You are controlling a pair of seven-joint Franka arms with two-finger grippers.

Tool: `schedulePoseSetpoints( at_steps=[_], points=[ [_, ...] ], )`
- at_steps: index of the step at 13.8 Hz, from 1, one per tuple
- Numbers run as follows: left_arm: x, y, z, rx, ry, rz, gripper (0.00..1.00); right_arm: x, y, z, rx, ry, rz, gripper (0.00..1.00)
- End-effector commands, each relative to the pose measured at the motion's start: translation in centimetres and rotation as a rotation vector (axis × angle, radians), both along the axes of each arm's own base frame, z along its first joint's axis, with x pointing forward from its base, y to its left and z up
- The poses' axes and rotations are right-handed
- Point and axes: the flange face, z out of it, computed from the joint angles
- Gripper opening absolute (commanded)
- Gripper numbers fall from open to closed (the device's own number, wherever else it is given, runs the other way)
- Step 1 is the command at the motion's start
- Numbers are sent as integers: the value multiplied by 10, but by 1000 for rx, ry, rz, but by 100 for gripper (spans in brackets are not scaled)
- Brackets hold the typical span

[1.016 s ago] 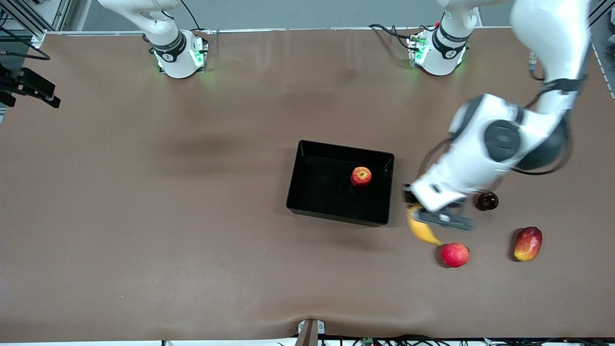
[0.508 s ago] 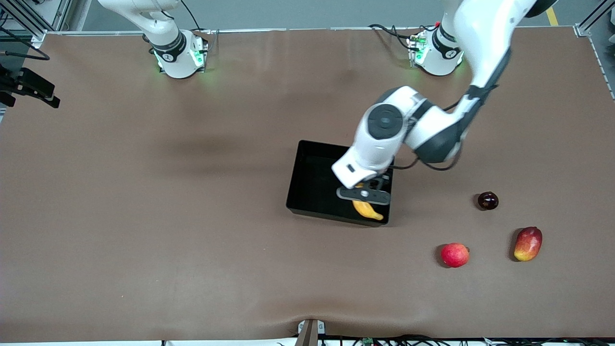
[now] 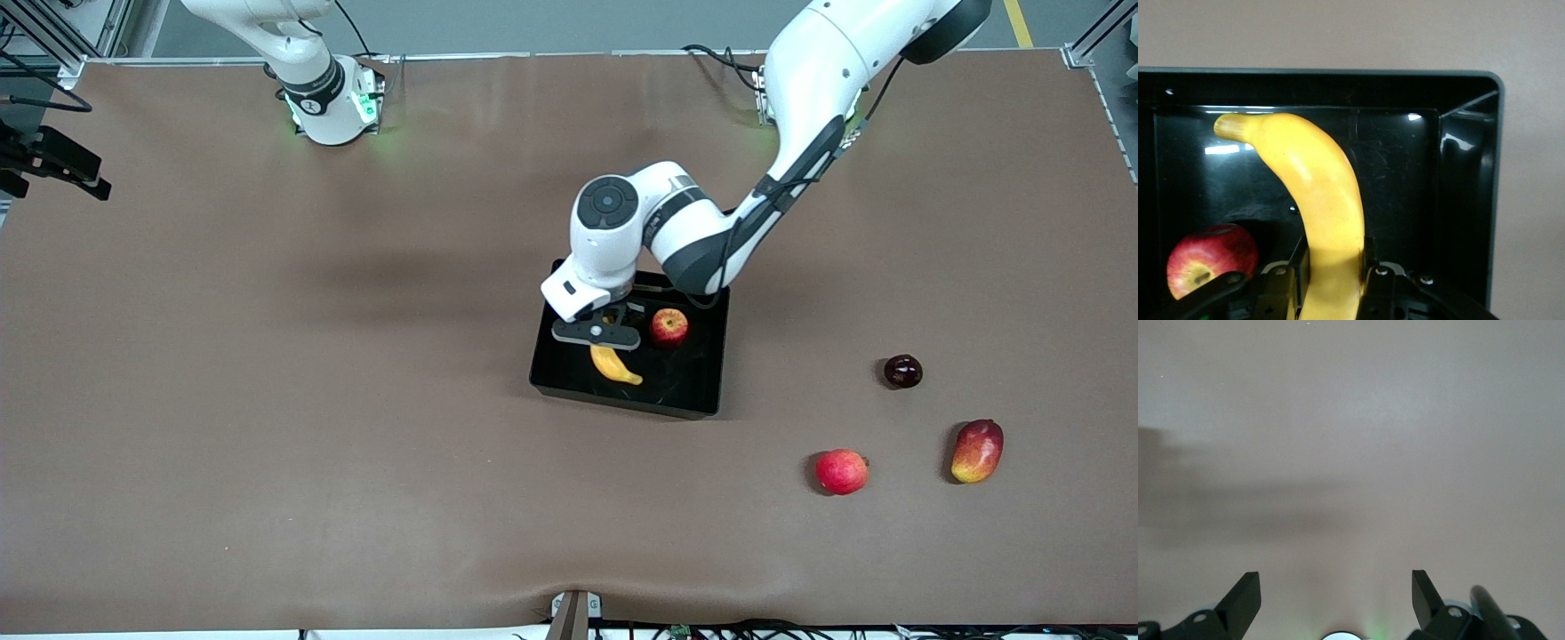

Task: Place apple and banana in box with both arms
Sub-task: 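Lower the banana into the box and open the left gripper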

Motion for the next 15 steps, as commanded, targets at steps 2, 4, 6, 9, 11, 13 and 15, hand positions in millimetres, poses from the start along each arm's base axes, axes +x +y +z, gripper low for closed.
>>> schedulePoseSetpoints(
  at_steps=[2,4,6,9,11,13,15],
  points=[
    [7,-5,-5,-20,-53,-9,0,1,-5,3,1,5,1,100],
    [4,-10,-16,-35,-50,-20,0,1,-5,3,1,5,1,100],
    [3,-12,-29,-43,-43,-25,0,2,-4,2,1,6,2,100],
    [-4,-17,-54,-38,-11,-13,0,1,-7,2,1,6,-2,100],
    [-5,-19,-65,-38,-17,-18,0,1,-12,2,21,5,-16,100],
    [-6,-18,-78,-8,-25,-19,0,0,-19,2,43,5,-27,100],
    [-6,-16,-89,2,-20,-16,2,0,-21,2,43,5,-21,100]
  ],
)
